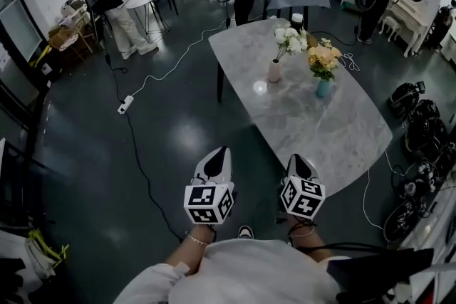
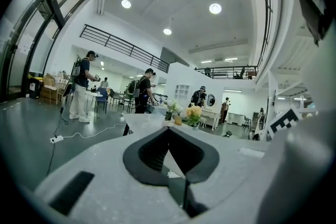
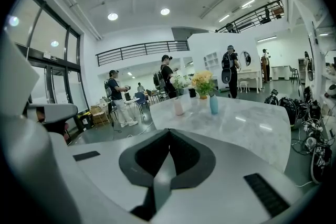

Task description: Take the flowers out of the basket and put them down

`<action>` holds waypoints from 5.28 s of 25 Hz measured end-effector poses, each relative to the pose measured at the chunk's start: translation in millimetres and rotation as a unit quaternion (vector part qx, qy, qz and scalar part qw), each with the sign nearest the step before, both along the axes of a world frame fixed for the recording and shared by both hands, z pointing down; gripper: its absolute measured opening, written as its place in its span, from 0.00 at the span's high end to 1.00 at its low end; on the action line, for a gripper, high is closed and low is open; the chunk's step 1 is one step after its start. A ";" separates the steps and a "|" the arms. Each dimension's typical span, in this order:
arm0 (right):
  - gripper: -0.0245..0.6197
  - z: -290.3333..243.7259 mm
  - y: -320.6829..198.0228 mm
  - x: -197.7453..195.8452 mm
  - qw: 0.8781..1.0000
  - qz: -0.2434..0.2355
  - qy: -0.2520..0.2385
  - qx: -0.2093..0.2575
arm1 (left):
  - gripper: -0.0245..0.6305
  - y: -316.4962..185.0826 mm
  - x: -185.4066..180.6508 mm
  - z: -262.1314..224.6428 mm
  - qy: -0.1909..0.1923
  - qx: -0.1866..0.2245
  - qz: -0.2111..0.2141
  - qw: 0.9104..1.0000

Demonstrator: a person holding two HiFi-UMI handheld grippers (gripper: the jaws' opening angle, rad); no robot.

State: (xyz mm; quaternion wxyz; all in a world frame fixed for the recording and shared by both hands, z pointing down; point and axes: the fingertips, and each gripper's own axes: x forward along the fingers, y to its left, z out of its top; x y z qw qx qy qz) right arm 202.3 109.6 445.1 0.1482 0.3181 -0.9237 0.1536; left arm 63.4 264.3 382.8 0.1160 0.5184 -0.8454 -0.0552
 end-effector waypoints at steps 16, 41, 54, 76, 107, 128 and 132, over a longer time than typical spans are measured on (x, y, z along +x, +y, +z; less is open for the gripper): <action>0.95 16.6 -58.3 -34.6 0.999 0.024 0.023 -0.011 | 0.95 -58.1 -58.6 22.6 0.035 -0.006 0.015 0.999; 0.95 18.1 -187.9 -149.1 0.986 0.159 0.031 -0.023 | 0.95 -248.1 -209.8 22.2 0.038 -0.011 0.160 0.986; 0.95 16.2 -214.2 -185.3 0.973 0.225 0.034 -0.029 | 0.95 -309.6 -252.5 34.5 0.048 -0.030 0.242 0.969; 0.95 20.0 -243.8 -197.3 0.965 0.257 0.028 -0.038 | 0.95 -361.0 -243.3 76.6 0.067 -0.082 0.304 0.947; 0.95 71.6 -243.9 -192.1 0.963 0.249 0.043 -0.092 | 0.92 -408.6 -235.4 131.5 0.057 -0.119 0.338 0.932; 0.95 90.6 -254.9 -193.2 0.955 0.267 0.060 -0.115 | 0.63 -458.2 -229.3 163.9 0.018 -0.142 0.393 0.908; 0.95 95.5 -255.2 -194.4 0.953 0.269 0.062 -0.121 | 0.59 -466.2 -228.7 172.1 0.005 -0.146 0.405 0.903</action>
